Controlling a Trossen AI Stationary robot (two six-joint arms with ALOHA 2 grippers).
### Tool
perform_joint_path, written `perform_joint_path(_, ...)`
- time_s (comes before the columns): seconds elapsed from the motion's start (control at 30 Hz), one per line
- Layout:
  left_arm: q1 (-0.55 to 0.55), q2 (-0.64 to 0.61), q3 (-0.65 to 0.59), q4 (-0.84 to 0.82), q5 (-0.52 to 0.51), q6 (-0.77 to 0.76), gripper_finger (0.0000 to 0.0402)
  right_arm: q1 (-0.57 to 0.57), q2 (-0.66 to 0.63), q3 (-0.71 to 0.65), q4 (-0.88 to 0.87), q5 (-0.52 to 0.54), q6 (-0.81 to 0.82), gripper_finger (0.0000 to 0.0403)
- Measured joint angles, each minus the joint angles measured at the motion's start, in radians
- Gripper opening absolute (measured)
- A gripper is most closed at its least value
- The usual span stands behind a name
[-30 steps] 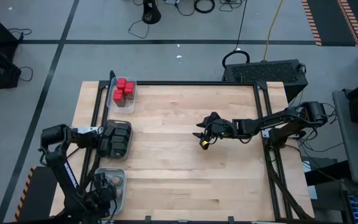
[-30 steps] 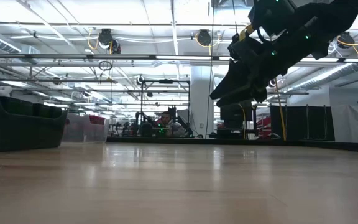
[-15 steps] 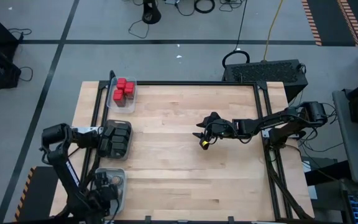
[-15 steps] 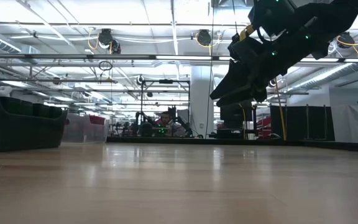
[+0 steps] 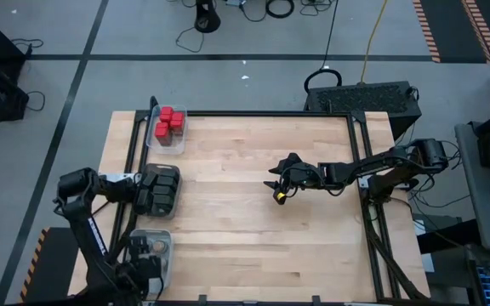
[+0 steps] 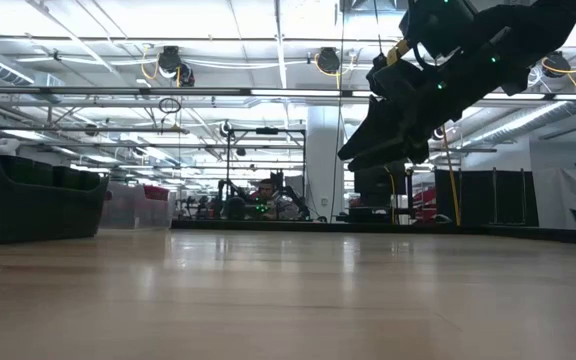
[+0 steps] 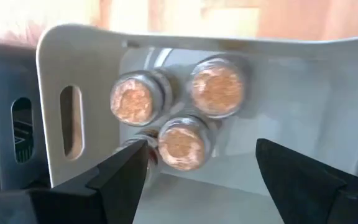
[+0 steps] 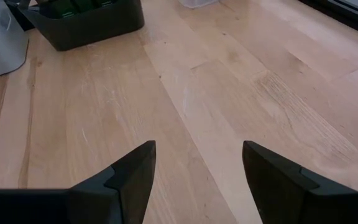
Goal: Sort spices by type
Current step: Return to Home Position
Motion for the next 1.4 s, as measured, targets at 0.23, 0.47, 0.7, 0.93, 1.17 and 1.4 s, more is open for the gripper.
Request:
perform_joint_path(0.23, 0.0, 0.0, 0.091, -0.06, -0.032, 0.081, 0.0301, 0.0, 0.0, 0.0, 0.003, 0.0, -0.002, 0.0222)
perform_joint_path(0.47, 0.02, -0.063, 0.15, -0.08, -0.353, 0.212, 0.0301, 0.0, 0.0, 0.0, 0.085, -0.007, -0.023, 0.0222)
perform_joint_path(0.7, 0.086, -0.235, 0.151, -0.072, -0.762, 0.366, 0.0301, 0.0, 0.0, 0.0, 0.195, -0.076, -0.069, 0.0222)
perform_joint_path(0.93, 0.139, -0.436, 0.109, -0.062, -0.946, 0.484, 0.0301, 0.006, 0.0, 0.0, 0.306, -0.136, -0.103, 0.0222)
perform_joint_path(1.17, 0.186, -0.664, -0.089, 0.008, -0.972, 0.499, 0.0301, 0.006, 0.0, 0.0, 0.406, -0.138, -0.13, 0.0222)
perform_joint_path(1.4, 0.216, -0.904, -0.338, 0.188, -0.961, 0.55, 0.0301, -0.02, -0.026, 0.056, 0.339, -0.239, -0.161, 0.0222)
